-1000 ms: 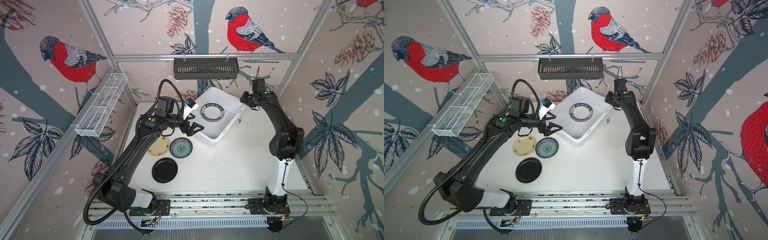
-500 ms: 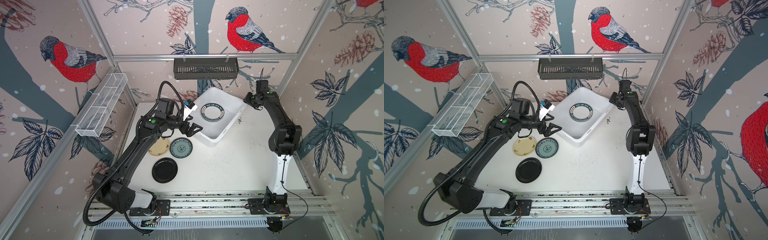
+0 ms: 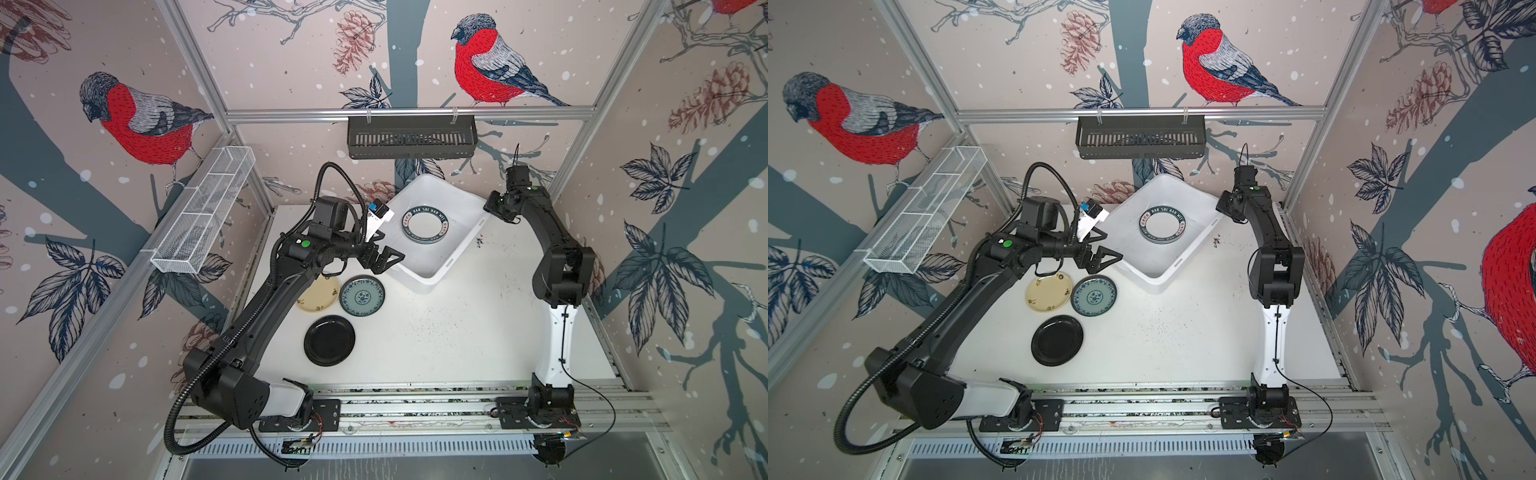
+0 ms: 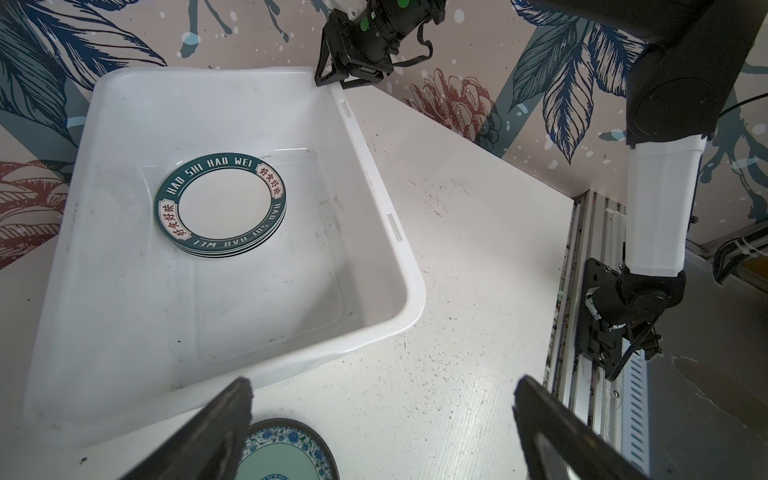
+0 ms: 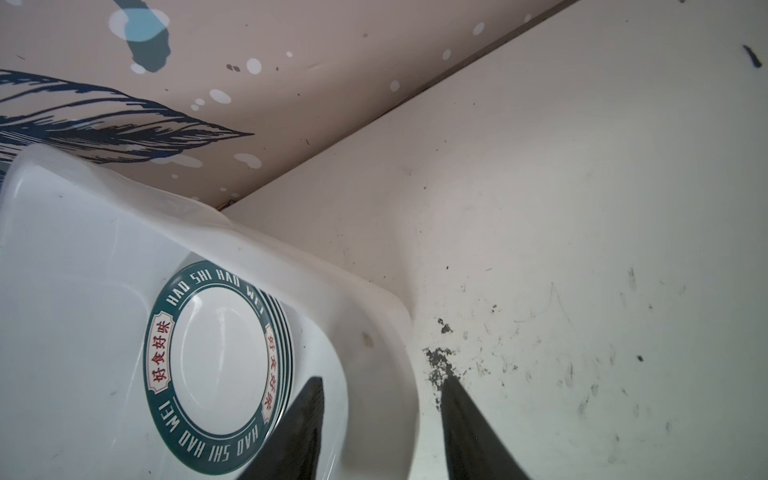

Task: Place the plates into the plastic bin on the countertop
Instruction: 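Raise the right gripper out of the bin and draw it back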

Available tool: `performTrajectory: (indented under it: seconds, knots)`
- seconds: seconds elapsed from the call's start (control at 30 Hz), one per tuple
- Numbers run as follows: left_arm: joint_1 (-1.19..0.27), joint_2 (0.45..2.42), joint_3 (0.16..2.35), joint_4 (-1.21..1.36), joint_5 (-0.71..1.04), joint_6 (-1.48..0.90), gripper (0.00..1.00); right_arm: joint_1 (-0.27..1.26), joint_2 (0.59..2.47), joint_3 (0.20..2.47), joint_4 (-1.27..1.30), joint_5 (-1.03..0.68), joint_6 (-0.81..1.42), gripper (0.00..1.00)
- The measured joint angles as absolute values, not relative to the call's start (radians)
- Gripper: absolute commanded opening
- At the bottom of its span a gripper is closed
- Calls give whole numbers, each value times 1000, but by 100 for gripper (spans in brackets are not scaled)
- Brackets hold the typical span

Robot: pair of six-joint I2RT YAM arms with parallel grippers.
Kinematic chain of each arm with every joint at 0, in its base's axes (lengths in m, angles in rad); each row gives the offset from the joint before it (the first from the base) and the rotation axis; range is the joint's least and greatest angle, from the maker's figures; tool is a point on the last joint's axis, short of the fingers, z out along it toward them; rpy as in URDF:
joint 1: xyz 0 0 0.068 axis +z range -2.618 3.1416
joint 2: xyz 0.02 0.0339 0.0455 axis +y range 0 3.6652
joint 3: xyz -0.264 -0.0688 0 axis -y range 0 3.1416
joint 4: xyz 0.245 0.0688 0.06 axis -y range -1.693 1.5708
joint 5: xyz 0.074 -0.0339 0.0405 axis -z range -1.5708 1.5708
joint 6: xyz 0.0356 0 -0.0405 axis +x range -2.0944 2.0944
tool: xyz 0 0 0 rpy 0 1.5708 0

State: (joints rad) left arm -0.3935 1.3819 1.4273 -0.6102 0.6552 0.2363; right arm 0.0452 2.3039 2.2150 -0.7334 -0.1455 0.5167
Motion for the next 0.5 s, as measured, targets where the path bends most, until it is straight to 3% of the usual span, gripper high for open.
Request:
performTrajectory:
  seconds: [0.5]
  knots:
    - [-393, 1380, 1427, -610, 664, 237, 97, 64, 2199, 2057, -736, -10, 490, 46]
